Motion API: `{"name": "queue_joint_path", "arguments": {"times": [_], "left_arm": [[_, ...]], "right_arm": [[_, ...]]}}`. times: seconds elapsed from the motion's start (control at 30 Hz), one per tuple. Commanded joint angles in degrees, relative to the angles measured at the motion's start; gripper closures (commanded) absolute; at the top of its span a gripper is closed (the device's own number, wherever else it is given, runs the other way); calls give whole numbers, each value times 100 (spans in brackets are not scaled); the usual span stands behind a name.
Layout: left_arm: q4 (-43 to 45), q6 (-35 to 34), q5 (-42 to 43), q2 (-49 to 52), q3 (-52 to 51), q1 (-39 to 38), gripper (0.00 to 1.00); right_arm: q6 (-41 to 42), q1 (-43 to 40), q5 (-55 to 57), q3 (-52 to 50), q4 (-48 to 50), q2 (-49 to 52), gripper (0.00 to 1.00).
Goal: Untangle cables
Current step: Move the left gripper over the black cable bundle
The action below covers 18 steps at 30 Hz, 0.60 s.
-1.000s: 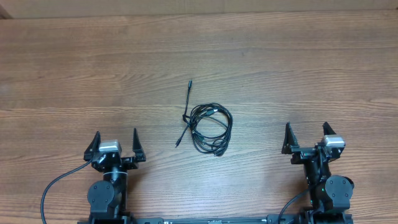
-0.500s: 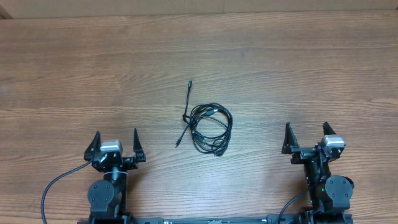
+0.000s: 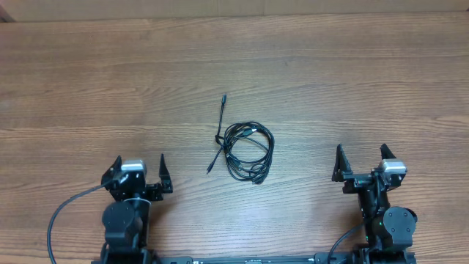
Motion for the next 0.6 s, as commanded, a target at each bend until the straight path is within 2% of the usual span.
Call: {"name": "queue_joint_path", "arguments": {"times": [0.0, 0.33, 0.57], "left_arm": [[-46, 76, 125, 492, 424, -39, 0], [-140, 210, 295, 2122, 1200, -39, 0], [-876, 352, 376, 3067, 2116, -39, 1]], "right_arm": [[-2, 24, 70, -59, 35, 7, 0], [-2, 24, 70, -59, 35, 7, 0], [-2, 24, 70, -59, 35, 7, 0]]}}
